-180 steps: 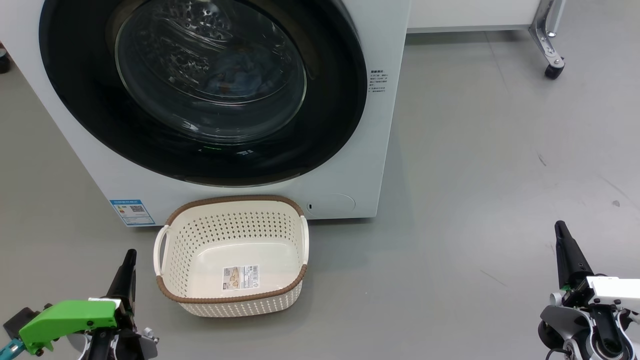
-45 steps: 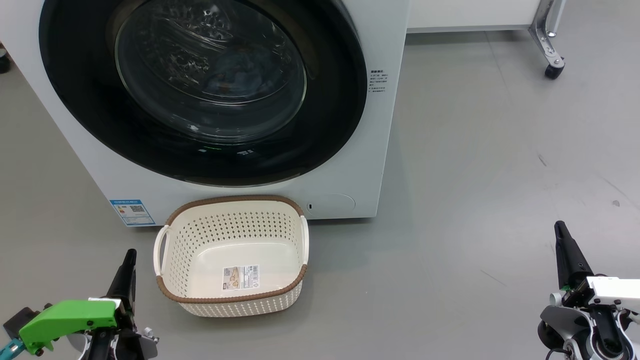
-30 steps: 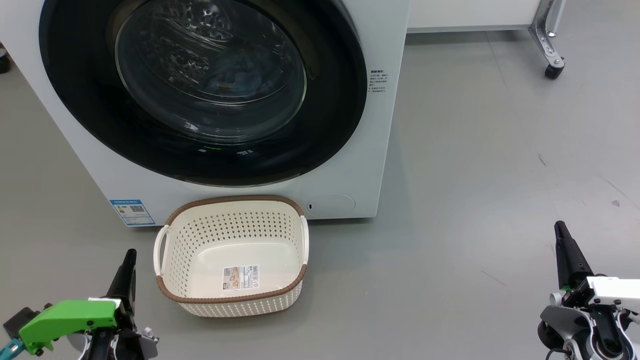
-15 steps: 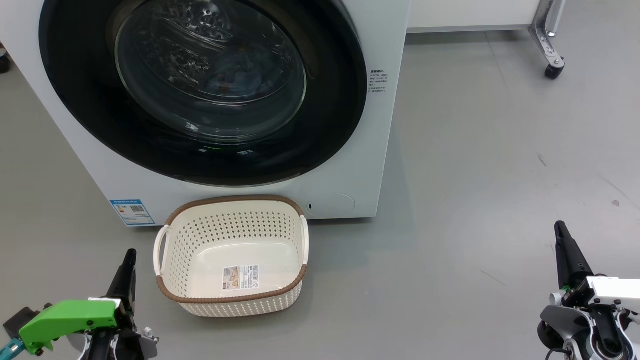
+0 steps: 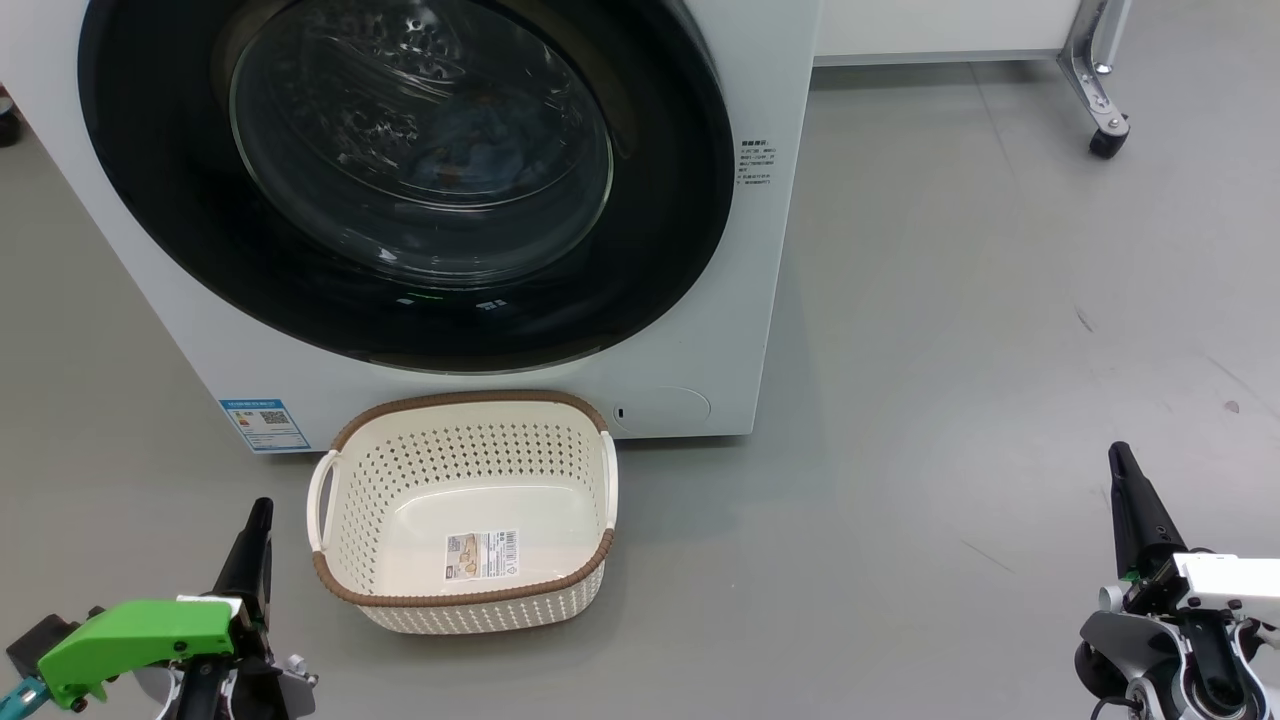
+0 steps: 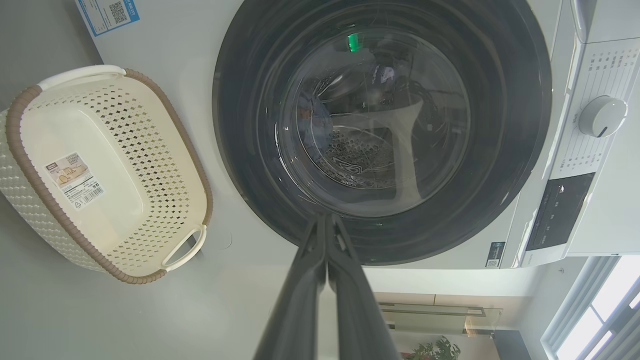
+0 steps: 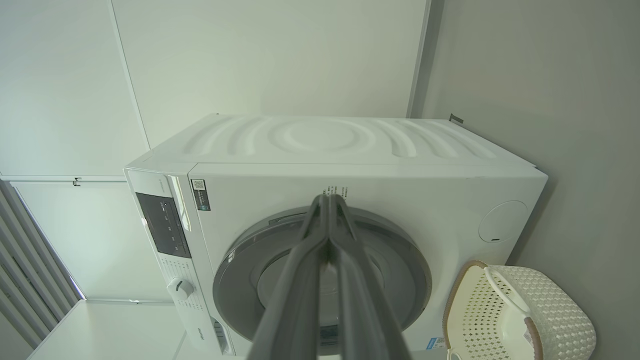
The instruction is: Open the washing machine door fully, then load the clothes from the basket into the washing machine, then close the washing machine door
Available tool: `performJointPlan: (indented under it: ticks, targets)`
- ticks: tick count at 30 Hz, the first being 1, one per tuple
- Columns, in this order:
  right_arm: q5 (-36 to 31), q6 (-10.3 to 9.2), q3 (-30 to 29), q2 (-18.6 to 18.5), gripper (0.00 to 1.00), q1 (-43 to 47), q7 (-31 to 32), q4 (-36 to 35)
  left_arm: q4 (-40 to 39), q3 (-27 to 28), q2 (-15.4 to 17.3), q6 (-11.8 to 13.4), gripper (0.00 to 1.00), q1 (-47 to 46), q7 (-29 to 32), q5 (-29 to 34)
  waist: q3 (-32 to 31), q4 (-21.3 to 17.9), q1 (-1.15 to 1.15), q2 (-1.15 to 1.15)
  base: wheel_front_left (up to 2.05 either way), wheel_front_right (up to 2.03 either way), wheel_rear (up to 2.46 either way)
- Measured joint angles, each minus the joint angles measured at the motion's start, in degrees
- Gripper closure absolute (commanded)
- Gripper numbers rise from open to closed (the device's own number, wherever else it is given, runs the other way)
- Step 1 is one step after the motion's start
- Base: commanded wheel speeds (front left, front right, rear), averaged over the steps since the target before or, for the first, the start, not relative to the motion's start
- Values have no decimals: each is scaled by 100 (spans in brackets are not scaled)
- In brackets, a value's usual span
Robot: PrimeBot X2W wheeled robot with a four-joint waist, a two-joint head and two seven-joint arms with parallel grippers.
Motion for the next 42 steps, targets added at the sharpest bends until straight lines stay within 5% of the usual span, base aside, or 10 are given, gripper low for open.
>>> performJointPlan:
  ticks: [42]
  targets:
    - [0, 0, -8, 13, 100, 0, 5, 0, -1, 0, 0, 0, 100, 0, 0, -1, 0, 0, 0, 0, 0, 0, 0]
